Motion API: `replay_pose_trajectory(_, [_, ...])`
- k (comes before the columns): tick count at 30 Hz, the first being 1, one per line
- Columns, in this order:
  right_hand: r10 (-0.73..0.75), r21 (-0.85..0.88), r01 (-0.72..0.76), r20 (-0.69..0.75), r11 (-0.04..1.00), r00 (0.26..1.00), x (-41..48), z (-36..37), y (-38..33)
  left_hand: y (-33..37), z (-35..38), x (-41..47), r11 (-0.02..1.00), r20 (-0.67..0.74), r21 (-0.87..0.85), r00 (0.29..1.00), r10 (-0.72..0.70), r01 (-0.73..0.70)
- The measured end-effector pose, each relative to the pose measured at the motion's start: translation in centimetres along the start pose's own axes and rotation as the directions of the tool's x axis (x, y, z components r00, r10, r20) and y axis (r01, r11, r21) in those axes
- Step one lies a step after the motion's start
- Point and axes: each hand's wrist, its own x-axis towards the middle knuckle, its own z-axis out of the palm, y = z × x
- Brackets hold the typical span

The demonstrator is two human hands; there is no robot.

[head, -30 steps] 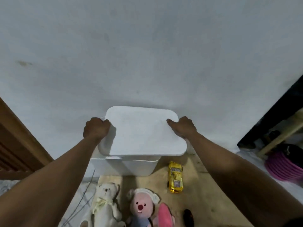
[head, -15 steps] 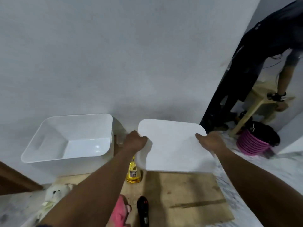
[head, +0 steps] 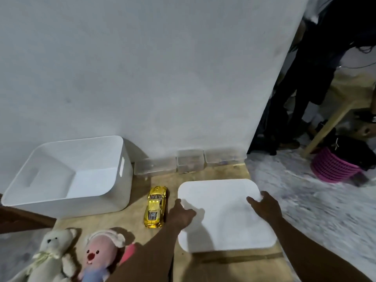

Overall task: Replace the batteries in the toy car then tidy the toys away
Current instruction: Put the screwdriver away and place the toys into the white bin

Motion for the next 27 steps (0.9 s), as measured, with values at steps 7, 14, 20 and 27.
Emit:
replay_pose_trajectory(7, [-0.054,-0.026,0.051,-0.147,0.998,0.988,-1.8,1.1,-1.6,0.4,-2.2,-0.4,0.995,0.002,0.088,0.999,0.049,-0.049])
replay_pose_trajectory(14, [-0.371,0.129,0.388,-0.139,0.912,0.918,-9.9,5.1,-9.3,-2.2,-9.5,-4.1,0.994,0.107,0.048,0.99,0.091,-0.096])
replay_pose_trajectory(20, [-0.531,0.175,0.51,0.098,0.842,0.842,-19.5,11.7,-18.3,-9.3,-18.4,-6.5,0.984,-0.069,-0.103,0.988,0.141,-0.148])
replay_pose_trajectory(27, [-0.495,0.036,0.521,0.377,0.853,0.783,-29.4,21.1,-25.5,-20.5,-26.5,-6.6,0.965,-0.404,0.255,0.902,0.156,-0.052])
